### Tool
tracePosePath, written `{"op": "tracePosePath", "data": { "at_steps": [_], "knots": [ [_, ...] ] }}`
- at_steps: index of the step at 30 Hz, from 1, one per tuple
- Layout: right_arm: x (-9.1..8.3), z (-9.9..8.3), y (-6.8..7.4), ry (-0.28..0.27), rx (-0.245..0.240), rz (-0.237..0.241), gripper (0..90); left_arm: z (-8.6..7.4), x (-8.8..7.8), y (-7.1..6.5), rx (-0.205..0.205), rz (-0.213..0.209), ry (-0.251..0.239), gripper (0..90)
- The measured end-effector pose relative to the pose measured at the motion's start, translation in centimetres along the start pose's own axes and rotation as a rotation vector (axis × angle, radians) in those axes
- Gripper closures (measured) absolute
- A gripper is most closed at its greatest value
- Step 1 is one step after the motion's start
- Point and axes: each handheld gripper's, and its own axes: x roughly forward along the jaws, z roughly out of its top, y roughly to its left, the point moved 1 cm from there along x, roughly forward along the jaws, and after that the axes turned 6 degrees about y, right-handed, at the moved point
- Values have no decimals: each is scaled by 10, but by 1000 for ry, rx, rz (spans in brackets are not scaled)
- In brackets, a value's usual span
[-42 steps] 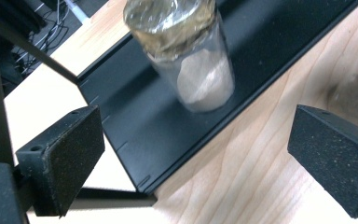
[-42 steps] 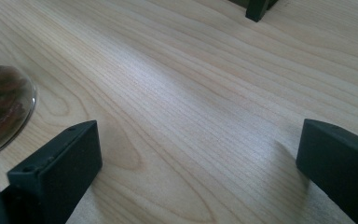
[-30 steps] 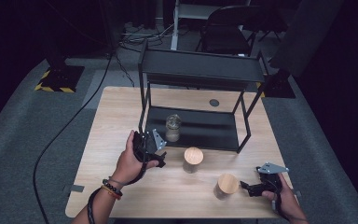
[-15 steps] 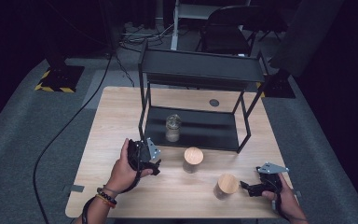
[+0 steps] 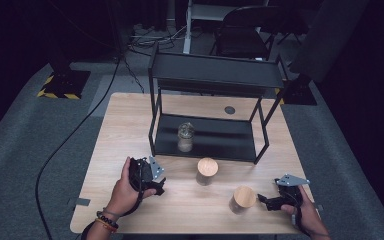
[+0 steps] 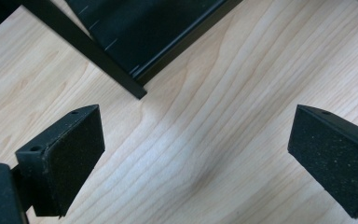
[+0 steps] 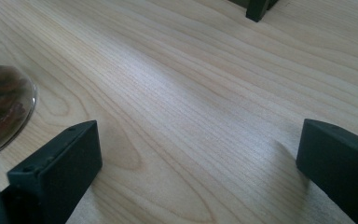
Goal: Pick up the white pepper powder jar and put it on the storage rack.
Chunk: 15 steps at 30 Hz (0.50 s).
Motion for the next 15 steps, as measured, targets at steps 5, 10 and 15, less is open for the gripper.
{"op": "tracePosePath", "data": {
  "at_steps": [5,10,15],
  "knots": [
    [0,0,0,0,0,0,0,-8,-1,-1,1,-4,3,32],
    [0,0,0,0,0,0,0,-15,-2,-2,6,-5,1,31],
    [0,0,0,0,0,0,0,-23,-2,-3,3,-11,7,32]
  ]
}}
